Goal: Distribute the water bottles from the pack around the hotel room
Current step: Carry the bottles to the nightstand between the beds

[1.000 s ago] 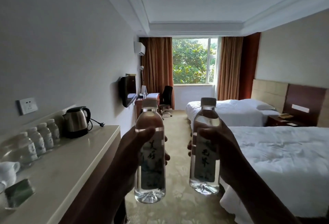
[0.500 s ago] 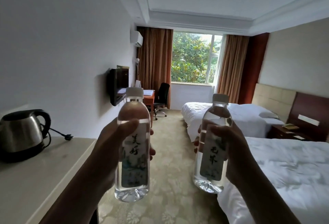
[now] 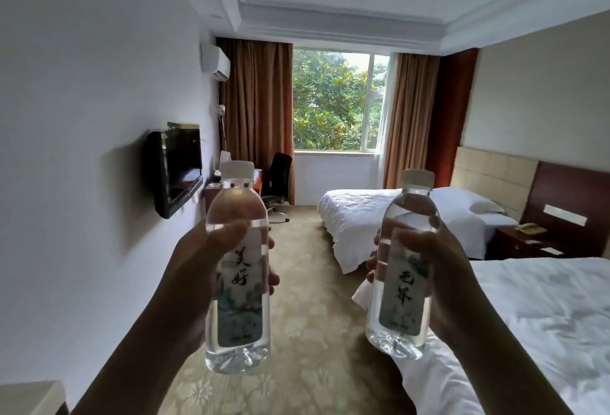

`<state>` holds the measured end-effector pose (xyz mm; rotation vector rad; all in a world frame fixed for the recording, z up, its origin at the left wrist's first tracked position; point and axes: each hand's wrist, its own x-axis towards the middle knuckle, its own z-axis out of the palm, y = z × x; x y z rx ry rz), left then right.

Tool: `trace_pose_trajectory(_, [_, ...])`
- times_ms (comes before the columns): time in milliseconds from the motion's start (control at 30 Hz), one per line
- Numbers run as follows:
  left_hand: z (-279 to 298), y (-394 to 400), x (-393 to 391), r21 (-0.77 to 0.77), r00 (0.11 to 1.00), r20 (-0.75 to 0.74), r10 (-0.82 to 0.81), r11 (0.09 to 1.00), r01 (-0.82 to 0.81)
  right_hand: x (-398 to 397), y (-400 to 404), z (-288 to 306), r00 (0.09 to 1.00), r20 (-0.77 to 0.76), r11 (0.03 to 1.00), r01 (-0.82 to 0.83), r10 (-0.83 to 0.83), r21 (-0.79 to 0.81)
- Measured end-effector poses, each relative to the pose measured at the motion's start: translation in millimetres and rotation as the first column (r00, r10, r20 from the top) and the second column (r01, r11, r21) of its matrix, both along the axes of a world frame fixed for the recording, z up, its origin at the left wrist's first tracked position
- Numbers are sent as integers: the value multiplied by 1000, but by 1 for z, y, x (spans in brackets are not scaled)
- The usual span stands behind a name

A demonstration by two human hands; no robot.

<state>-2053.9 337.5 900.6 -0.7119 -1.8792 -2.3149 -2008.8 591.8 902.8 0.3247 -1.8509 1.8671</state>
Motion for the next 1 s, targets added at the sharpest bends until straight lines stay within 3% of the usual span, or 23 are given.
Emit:
trace_pose_trajectory(433, [-1, 115, -294, -29, 998, -7, 68, 997, -68, -300, 123, -1, 999, -23, 999, -33, 32, -25])
trace_pose_trajectory(833, [-33, 135, -600, 1, 995, 33, 98, 995, -98, -598, 137, -21, 1000, 5, 1000, 0, 0, 23])
trace_pose_trajectory(1000, [-23, 151, -738, 10, 999, 32, 14, 1000, -14, -719, 144, -16, 997, 23, 998, 70, -70, 1])
